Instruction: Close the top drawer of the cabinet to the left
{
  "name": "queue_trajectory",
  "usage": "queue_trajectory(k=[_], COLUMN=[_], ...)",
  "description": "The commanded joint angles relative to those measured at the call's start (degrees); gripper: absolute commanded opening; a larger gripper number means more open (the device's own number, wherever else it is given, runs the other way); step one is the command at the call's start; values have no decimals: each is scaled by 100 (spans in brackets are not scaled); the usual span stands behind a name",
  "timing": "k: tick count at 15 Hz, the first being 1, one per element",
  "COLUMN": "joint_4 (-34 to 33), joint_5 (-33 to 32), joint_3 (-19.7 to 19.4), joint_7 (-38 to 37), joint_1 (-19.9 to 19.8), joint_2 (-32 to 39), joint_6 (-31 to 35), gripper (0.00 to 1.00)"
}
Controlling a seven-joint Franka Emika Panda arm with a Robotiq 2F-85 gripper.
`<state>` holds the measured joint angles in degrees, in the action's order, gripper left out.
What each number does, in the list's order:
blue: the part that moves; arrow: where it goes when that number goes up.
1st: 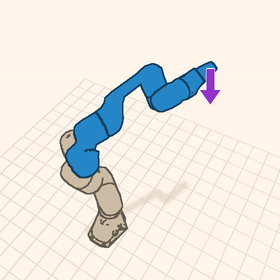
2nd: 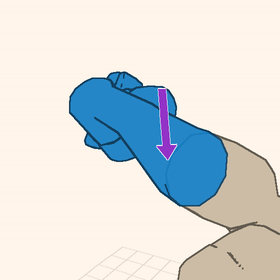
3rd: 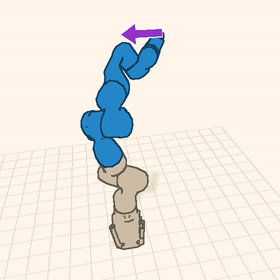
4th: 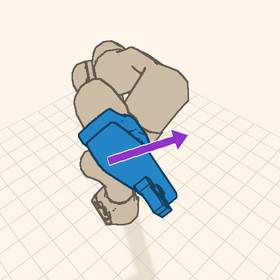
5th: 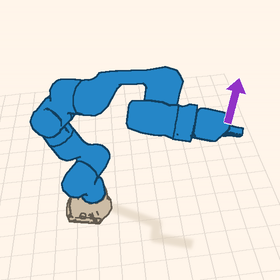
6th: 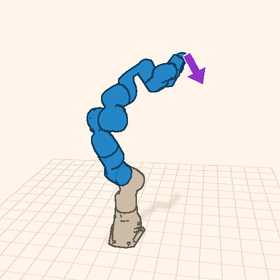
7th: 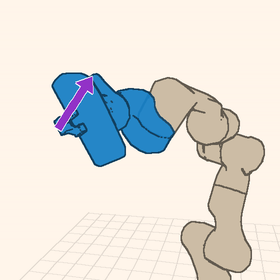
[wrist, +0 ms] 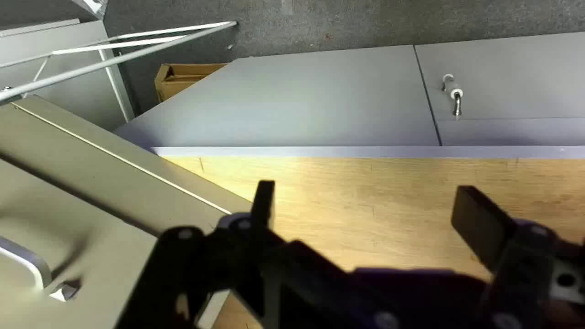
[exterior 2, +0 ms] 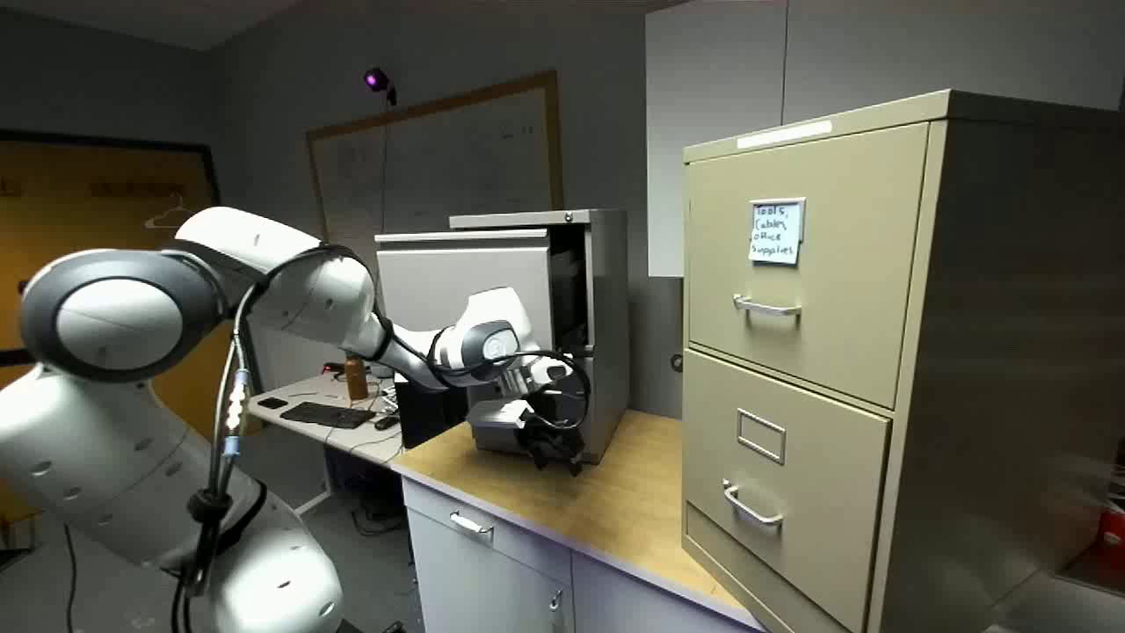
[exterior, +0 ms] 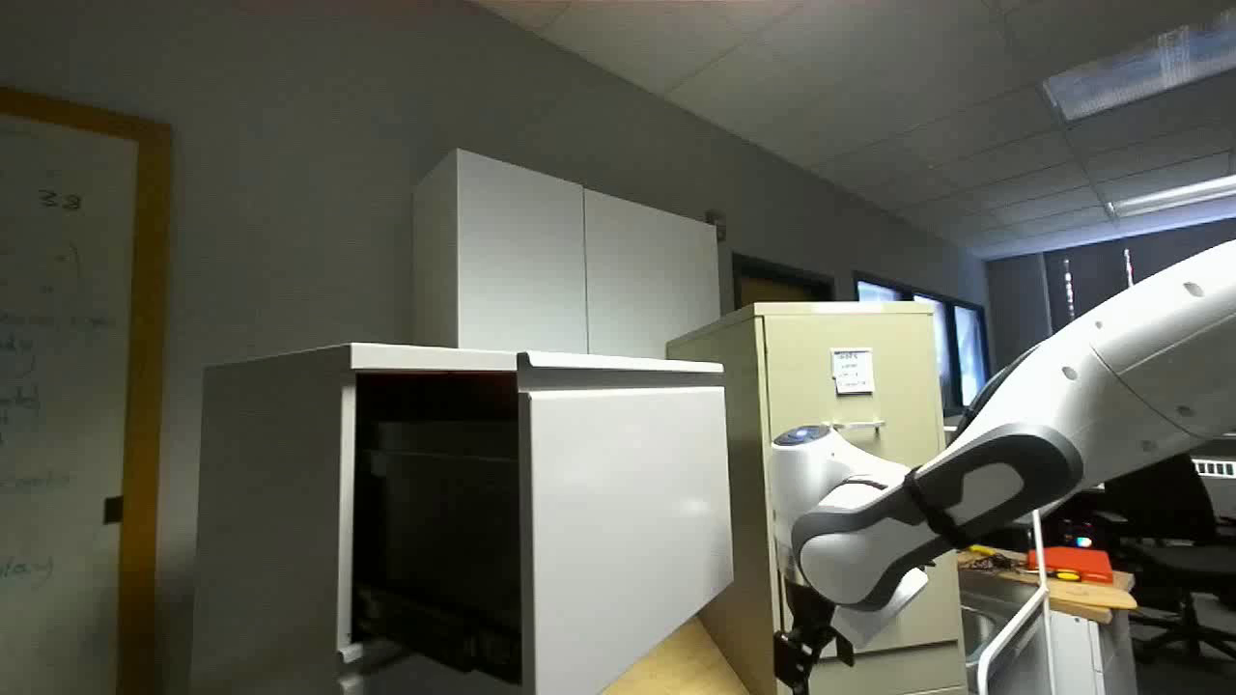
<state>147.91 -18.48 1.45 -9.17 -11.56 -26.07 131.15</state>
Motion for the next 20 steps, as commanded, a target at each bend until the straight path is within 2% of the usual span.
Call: queue_trajectory(k=[1,14,20], joint_4=[-13,-32,-182], joint_5=[-32,-18,45], joint_3=[-66,-69,-146], joint_7=[-22,-86,26], joint_1=[70,57,71], joint_2=[1,-3,-418], joint_6=[-27,21,173], gripper=[100,100,100])
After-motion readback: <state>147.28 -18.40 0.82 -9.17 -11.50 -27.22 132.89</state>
